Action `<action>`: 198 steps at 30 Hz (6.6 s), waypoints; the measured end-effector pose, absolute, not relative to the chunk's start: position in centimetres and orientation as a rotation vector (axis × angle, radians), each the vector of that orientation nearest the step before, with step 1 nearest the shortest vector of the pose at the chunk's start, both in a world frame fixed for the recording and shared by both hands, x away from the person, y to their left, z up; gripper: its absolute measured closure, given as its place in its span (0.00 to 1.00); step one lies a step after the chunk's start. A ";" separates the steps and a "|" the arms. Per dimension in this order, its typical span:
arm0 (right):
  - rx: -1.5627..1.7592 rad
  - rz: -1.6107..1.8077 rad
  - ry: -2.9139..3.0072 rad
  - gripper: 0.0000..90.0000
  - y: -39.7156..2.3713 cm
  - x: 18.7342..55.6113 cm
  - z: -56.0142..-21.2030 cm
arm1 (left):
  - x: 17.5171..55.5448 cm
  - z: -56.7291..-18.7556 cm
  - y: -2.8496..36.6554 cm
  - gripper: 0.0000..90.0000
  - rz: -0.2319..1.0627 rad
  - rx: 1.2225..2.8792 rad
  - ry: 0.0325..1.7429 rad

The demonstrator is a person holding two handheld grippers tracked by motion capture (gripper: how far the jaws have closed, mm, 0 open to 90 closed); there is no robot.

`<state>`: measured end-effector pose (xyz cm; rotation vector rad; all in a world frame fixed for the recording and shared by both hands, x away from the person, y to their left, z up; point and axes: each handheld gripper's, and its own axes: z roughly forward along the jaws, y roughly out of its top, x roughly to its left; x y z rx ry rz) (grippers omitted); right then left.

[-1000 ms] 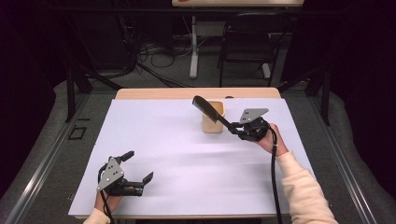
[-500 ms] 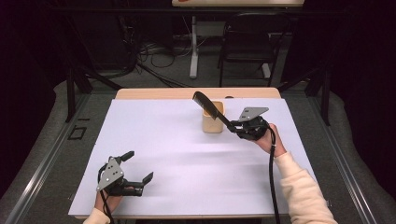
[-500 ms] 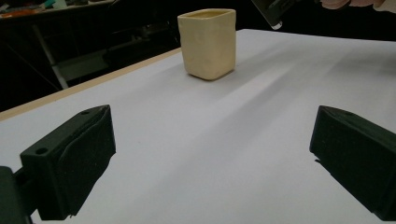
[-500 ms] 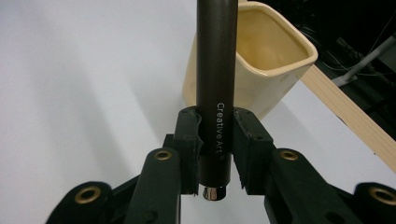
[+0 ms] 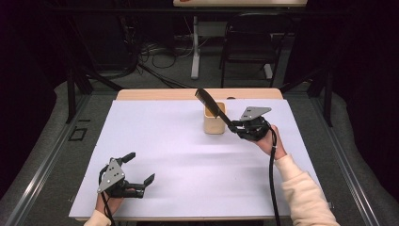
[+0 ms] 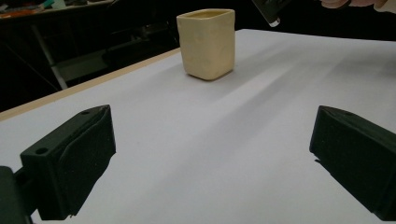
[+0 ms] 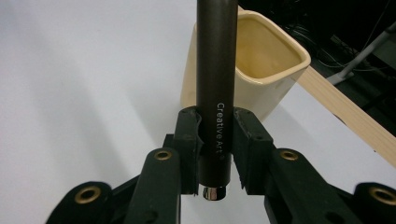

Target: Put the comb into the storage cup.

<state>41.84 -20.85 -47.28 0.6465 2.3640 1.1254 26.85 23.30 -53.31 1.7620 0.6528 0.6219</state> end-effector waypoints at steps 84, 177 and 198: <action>0.655 1.164 2.177 0.81 -19.2 45.2 -43.0 | 26.8 -53.2 23.3 0.00 0.630 1.752 0.663; 0.734 1.210 2.258 0.81 -15.5 49.4 -47.6 | 26.8 -53.2 23.4 0.00 0.619 1.740 0.652; 0.743 1.095 2.341 0.81 -14.7 50.3 -47.9 | 26.8 -53.2 23.4 0.01 0.618 1.743 0.655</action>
